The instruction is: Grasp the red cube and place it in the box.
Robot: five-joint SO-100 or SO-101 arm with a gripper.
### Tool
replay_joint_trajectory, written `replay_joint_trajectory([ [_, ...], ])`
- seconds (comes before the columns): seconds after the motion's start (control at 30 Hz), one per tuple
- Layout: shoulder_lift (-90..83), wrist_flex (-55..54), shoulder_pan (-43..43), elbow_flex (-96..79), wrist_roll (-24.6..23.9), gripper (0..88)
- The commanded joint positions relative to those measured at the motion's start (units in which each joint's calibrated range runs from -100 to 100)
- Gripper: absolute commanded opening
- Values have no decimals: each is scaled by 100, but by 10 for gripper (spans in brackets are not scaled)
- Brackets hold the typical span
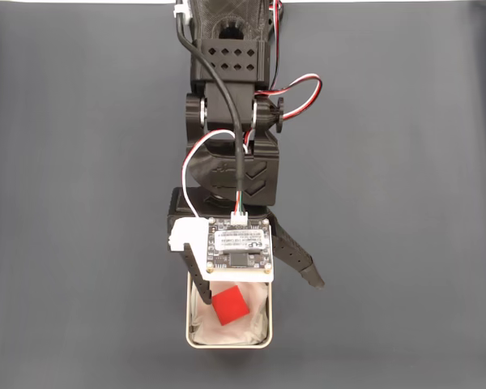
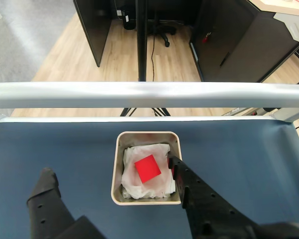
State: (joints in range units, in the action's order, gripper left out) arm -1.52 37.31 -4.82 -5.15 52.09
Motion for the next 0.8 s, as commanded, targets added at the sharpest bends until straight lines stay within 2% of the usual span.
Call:
replay_joint_trajectory([
  [0.0,-238,-157,-8,96,-49,496],
  [0.77,-437,-264,-8,-123,-34,497],
])
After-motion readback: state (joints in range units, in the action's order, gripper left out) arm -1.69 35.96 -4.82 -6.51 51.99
